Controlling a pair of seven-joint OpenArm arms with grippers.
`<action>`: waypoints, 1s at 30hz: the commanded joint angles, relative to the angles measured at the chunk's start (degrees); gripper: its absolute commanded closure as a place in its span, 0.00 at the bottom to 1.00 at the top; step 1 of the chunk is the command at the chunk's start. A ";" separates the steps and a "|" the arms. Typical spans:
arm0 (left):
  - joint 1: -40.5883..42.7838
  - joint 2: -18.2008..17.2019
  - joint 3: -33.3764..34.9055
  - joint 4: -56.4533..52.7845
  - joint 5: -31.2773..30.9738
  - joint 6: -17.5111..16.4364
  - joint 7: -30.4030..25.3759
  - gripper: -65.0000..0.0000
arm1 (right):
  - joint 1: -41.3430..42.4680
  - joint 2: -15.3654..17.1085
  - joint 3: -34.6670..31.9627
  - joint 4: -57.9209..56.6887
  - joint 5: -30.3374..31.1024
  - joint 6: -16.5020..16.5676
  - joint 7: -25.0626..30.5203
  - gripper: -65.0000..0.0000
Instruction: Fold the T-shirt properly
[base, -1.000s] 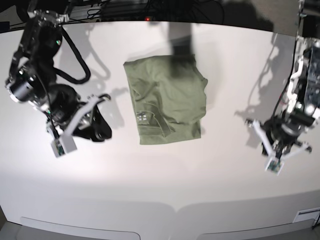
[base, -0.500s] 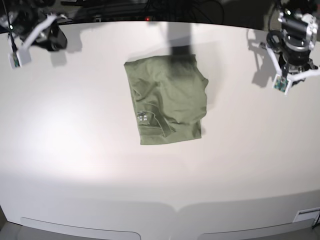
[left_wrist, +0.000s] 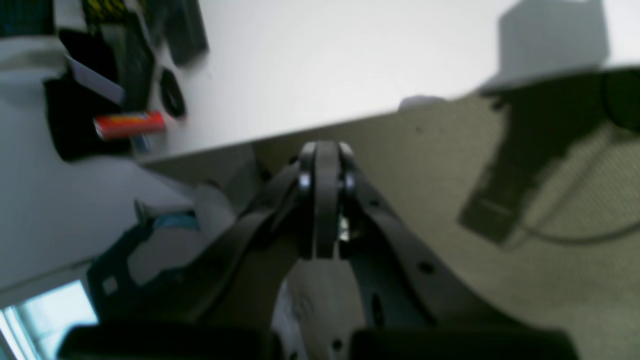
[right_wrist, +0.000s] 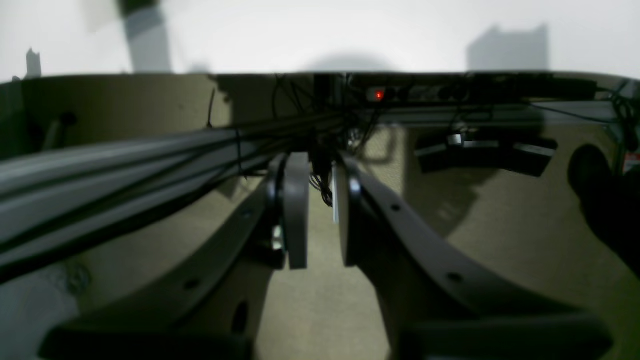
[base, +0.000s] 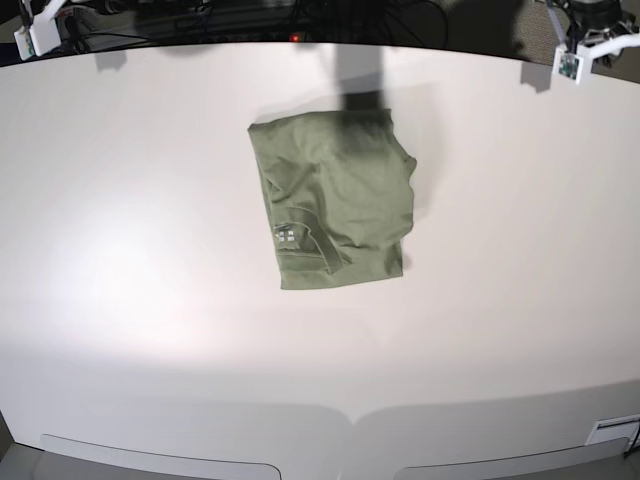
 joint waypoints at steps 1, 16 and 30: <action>0.85 0.26 -0.35 -0.46 1.44 0.68 -0.68 1.00 | -1.77 0.33 0.07 0.35 1.57 -0.14 0.02 0.83; -6.47 6.38 -0.39 -45.99 -21.55 -8.22 -23.43 1.00 | -0.48 4.00 -22.32 -34.36 -7.96 -0.14 15.37 0.83; -24.50 14.16 -0.37 -87.80 -40.15 -37.55 -42.84 1.00 | 28.63 6.05 -40.46 -79.65 -38.51 -0.14 37.05 0.83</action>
